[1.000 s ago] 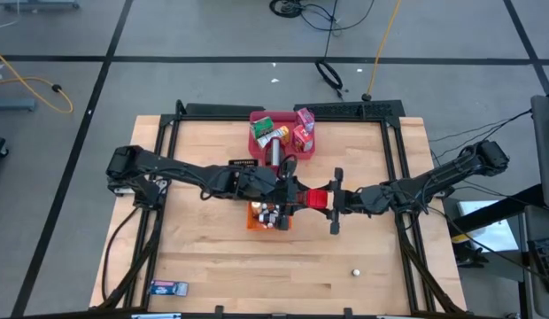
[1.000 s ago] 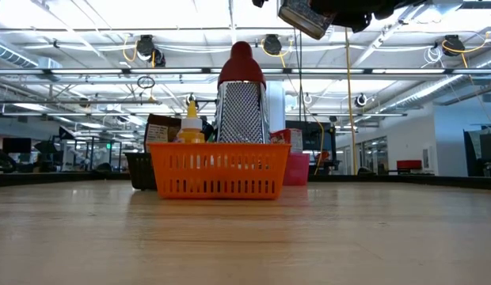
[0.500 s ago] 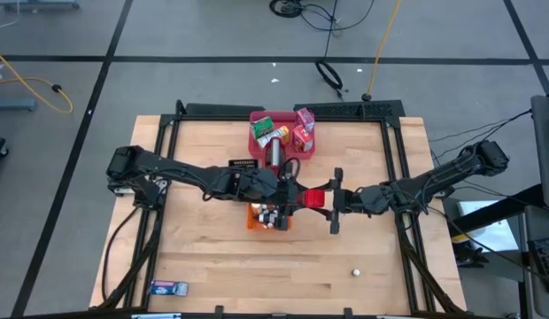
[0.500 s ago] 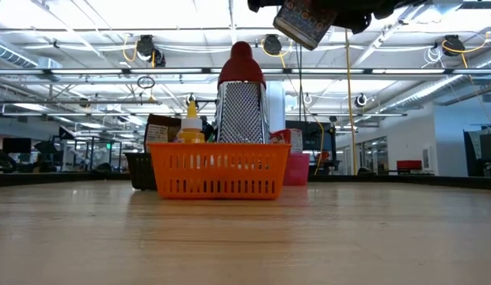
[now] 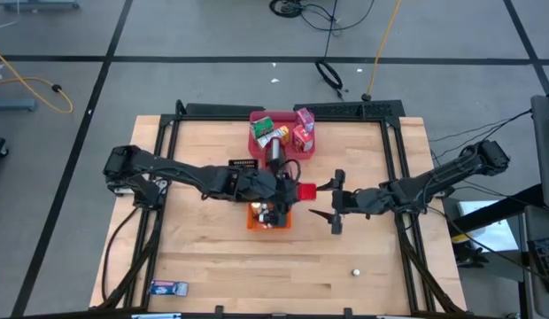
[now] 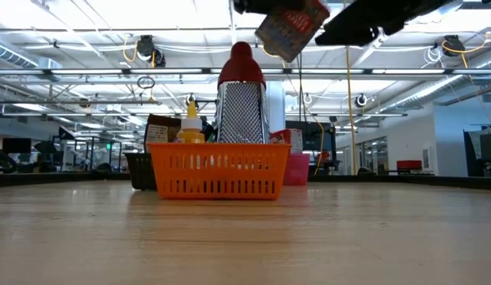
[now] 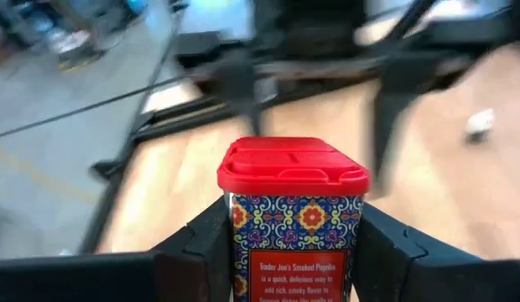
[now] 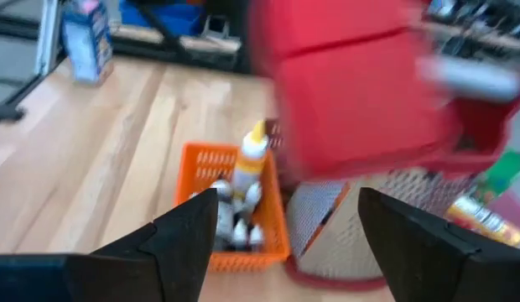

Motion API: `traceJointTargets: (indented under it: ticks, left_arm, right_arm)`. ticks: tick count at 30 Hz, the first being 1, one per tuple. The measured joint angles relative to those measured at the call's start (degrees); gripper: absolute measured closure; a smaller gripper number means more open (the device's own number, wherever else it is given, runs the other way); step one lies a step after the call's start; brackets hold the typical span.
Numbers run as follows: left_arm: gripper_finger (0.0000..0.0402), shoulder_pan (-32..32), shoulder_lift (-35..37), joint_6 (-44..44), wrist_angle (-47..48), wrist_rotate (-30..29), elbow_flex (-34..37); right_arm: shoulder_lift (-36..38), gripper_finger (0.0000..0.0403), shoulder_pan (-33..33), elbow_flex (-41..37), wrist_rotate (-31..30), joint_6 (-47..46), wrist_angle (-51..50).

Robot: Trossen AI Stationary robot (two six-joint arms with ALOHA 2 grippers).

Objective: Pick & Place Kitchen Items
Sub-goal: Put the red seasoning can into the black bin

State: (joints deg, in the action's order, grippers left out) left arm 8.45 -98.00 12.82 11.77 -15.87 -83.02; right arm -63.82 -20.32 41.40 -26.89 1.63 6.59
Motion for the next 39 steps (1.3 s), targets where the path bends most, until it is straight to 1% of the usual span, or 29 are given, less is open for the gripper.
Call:
traceJointTargets:
  ticks: [3,5,7,9,11,12,17,19,22,24,27,29,33,35,39]
  left_arm:
    - [0.0219,-0.2,1.3,-0.9,4.2,-3.0,0.1]
    - [0.0229,-0.1,2.1,-1.6,5.9,-4.5,0.0]
    - [0.0242,0.0,3.4,-2.7,11.0,-5.6,0.2]
    - [0.0244,0.0,4.4,-4.0,12.0,-5.4,0.0]
    - [0.0244,0.3,6.1,-5.7,16.5,-5.3,0.1]
    - [0.0244,0.5,6.7,-6.4,17.2,-5.6,0.1]
    - [0.0215,2.3,10.1,-9.6,23.3,-5.2,0.0]
    - [0.0213,3.1,11.8,-11.2,26.9,-5.6,0.0]
    - [0.0228,3.9,13.1,-13.0,30.2,-7.6,-0.1]
    - [0.0241,4.7,13.9,-15.1,34.8,-9.3,0.0]
    - [0.0243,4.8,14.8,-17.9,38.0,-12.8,0.0]
    - [0.024,4.7,15.0,-20.1,41.6,-15.0,0.0]
    - [0.0213,4.1,15.1,-22.6,45.6,-18.8,0.0]
    - [0.0213,3.7,15.1,-24.0,48.2,-20.2,0.1]
    - [0.0241,2.2,15.2,-24.3,48.0,-20.9,1.6]
  right_arm:
    - [0.1,0.0119,-0.1,0.0,0.3,-2.1,-2.1]
    - [0.2,0.0121,-0.1,0.0,0.2,-3.3,-3.5]
    - [0.2,0.0123,-0.1,0.0,0.2,-4.3,-4.2]
    - [0.2,0.0125,-0.1,0.0,0.2,-5.1,-5.1]
    - [0.2,0.0125,-0.1,-0.1,0.2,-5.5,-5.8]
    - [0.2,0.0125,-0.1,0.0,0.2,-5.5,-5.9]
    - [0.2,0.0121,-0.1,-0.1,0.2,-5.5,-6.5]
    - [0.2,0.0122,-0.1,-0.1,0.2,-5.5,-6.5]
    - [0.2,0.0124,-0.1,-0.1,0.2,-5.5,-6.9]
    - [0.2,0.0125,-0.1,-0.1,0.2,-5.5,-6.8]
    - [0.2,0.0125,-0.1,-0.1,0.2,-5.5,-6.9]
    - [0.2,0.0124,0.0,-0.1,0.2,-5.5,-6.7]
    - [0.2,0.0126,0.0,-0.1,0.2,-5.5,-6.4]
    - [0.2,0.0126,-0.1,-0.1,0.2,-5.5,-6.5]
    - [0.2,0.0124,0.0,-0.1,0.2,-6.7,-6.4]
